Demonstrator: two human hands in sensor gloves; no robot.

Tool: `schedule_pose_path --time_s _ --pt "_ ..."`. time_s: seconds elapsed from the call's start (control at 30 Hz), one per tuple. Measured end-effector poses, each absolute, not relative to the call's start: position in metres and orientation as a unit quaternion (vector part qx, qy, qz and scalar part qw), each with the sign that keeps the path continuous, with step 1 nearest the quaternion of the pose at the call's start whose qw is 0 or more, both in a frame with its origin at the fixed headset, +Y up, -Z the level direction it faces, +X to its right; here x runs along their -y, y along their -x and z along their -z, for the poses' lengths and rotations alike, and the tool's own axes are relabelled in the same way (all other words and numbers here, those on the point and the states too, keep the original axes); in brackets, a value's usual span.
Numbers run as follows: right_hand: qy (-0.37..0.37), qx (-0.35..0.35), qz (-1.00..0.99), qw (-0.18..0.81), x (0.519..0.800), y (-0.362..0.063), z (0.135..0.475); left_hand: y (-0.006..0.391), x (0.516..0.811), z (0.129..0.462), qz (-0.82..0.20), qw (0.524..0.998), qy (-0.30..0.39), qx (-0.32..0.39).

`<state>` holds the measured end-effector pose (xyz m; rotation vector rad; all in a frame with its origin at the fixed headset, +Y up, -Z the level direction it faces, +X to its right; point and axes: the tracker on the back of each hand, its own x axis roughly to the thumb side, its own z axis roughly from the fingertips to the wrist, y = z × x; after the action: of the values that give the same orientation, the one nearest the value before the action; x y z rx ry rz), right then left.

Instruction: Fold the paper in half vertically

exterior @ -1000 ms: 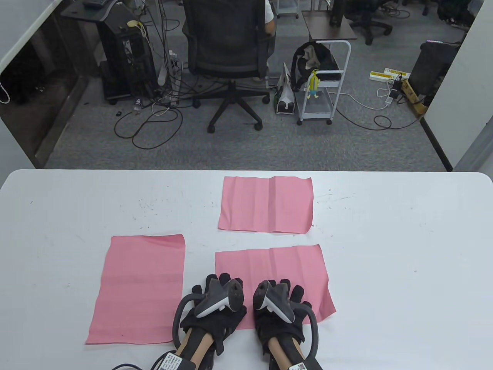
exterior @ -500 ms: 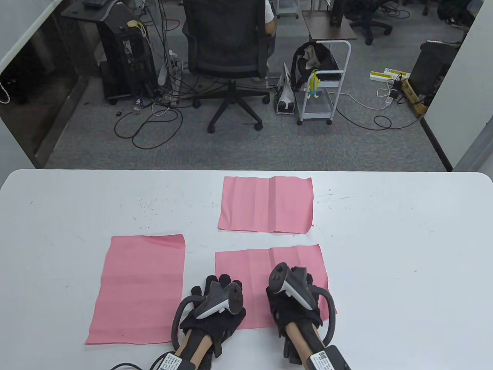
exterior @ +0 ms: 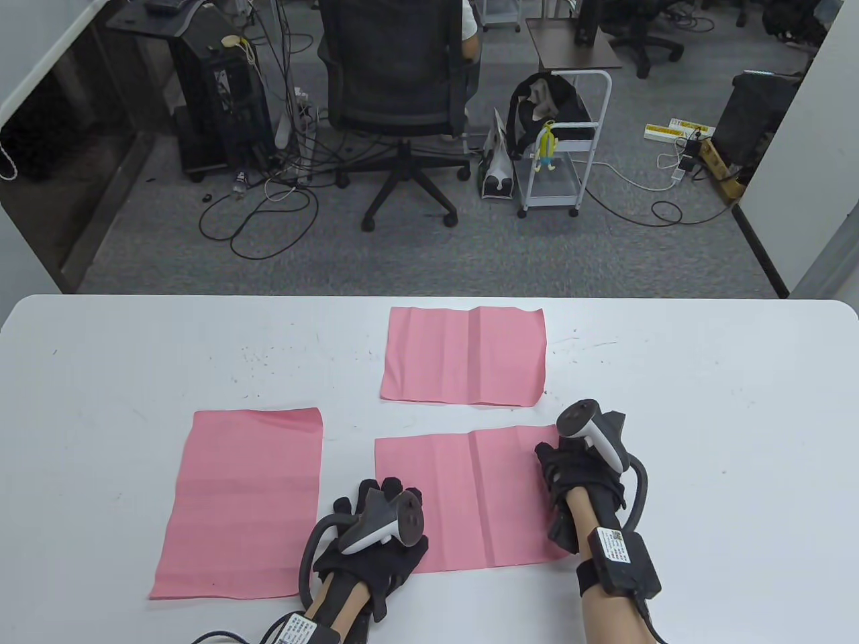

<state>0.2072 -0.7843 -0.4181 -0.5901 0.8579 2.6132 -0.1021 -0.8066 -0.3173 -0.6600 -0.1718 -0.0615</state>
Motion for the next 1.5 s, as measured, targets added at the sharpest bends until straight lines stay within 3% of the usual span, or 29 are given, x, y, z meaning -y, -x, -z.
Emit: schedule_pose_path --time_s 0.17,0.5,0.67,0.83,1.0,1.13,1.33,1.5 --pt "0.211 -0.310 -0.916 0.146 0.794 -0.210 0.420 0.102 0.807 0.317 0.029 0.942 0.325 0.085" --pt "0.224 -0.252 -0.930 0.145 0.790 -0.203 0.416 0.102 0.807 0.318 0.028 0.941 0.326 0.085" --pt "0.206 -0.286 -0.880 0.318 0.787 -0.223 0.415 0.102 0.807 0.318 0.027 0.942 0.324 0.085" --pt "0.138 -0.324 -0.818 0.456 0.777 -0.245 0.405 0.102 0.807 0.318 0.027 0.941 0.325 0.085" --pt "0.084 -0.313 -0.746 0.582 0.767 -0.252 0.385 0.103 0.807 0.318 0.027 0.942 0.325 0.086" --pt "0.024 -0.310 -0.709 0.633 0.762 -0.242 0.370 0.103 0.807 0.318 0.026 0.942 0.324 0.086" --pt "-0.054 -0.270 -0.734 0.621 0.741 -0.206 0.351 0.103 0.807 0.318 0.027 0.942 0.323 0.086" --pt "-0.099 -0.275 -0.761 0.580 0.749 -0.158 0.341 0.103 0.808 0.318 0.027 0.942 0.322 0.086"
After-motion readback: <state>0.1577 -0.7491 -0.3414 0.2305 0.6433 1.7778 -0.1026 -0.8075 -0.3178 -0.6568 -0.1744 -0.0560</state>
